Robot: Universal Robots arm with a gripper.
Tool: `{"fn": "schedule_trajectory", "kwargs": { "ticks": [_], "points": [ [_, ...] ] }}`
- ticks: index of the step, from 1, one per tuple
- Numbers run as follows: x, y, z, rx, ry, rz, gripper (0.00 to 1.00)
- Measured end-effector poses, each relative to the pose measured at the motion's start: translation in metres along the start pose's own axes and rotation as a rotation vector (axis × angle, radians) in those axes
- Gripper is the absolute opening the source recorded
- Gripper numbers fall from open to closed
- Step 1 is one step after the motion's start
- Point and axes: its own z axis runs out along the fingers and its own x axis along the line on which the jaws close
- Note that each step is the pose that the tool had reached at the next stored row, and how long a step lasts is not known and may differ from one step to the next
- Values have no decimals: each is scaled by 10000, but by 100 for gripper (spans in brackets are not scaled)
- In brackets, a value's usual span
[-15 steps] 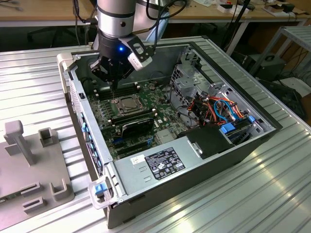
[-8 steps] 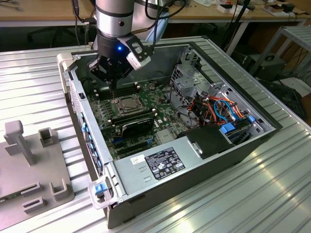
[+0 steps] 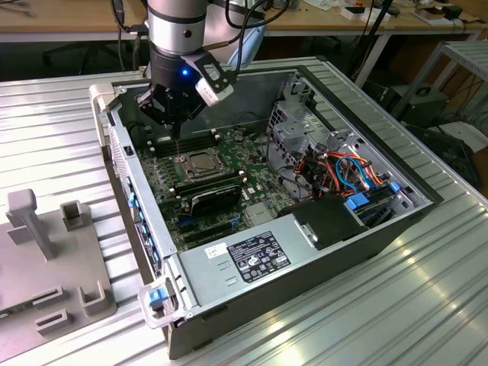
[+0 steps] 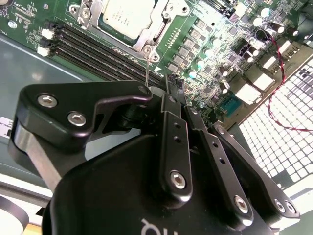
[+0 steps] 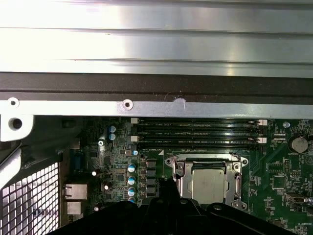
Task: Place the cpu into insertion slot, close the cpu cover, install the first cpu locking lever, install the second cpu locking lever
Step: 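Install the first cpu locking lever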
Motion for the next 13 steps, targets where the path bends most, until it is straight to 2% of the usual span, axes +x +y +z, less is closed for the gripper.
{"fn": "schedule_trajectory", "kwargs": {
  "ticks": [13],
  "points": [
    [10, 0, 1, -10, 0, -52, 11]
  ]
}}
